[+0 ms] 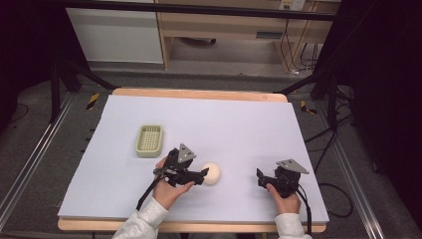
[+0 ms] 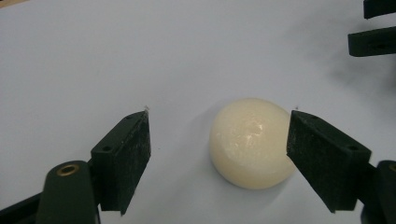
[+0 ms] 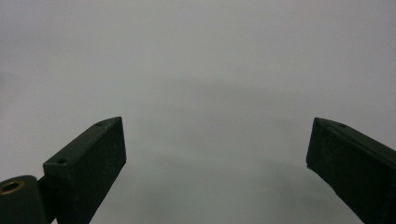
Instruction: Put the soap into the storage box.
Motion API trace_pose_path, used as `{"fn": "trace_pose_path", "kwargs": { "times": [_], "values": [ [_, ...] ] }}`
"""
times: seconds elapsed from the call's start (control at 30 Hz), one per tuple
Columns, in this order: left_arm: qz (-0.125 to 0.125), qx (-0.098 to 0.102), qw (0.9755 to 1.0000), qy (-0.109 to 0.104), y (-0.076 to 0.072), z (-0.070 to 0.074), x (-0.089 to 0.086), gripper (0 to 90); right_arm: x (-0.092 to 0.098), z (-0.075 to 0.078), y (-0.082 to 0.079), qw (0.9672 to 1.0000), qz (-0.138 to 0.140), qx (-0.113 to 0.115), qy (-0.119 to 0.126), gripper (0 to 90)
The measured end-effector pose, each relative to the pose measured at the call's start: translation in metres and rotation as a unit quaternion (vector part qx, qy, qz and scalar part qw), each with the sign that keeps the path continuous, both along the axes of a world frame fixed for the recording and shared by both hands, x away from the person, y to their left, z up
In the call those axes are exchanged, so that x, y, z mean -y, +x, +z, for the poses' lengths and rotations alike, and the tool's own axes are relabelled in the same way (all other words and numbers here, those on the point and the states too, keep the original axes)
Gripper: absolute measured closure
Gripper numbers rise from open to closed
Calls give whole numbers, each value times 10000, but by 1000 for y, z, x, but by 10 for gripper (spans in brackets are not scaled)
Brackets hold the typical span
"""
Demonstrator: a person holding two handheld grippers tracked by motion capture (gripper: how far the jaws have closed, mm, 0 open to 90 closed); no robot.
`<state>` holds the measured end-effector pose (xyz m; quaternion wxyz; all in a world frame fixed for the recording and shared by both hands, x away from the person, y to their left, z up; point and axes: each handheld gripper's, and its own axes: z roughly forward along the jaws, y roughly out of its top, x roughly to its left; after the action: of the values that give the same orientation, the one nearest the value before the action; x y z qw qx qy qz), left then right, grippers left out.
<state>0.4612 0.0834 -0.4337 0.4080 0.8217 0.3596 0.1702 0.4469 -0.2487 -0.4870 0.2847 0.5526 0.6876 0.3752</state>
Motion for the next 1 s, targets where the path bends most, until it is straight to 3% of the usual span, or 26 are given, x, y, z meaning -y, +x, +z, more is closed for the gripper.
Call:
{"fn": "trace_pose_path", "kwargs": {
  "times": [1.0],
  "values": [
    [-214,-214,9993,215,1,-14,29,135,0,0,0,10000,19,-11,4,52]
  ]
}}
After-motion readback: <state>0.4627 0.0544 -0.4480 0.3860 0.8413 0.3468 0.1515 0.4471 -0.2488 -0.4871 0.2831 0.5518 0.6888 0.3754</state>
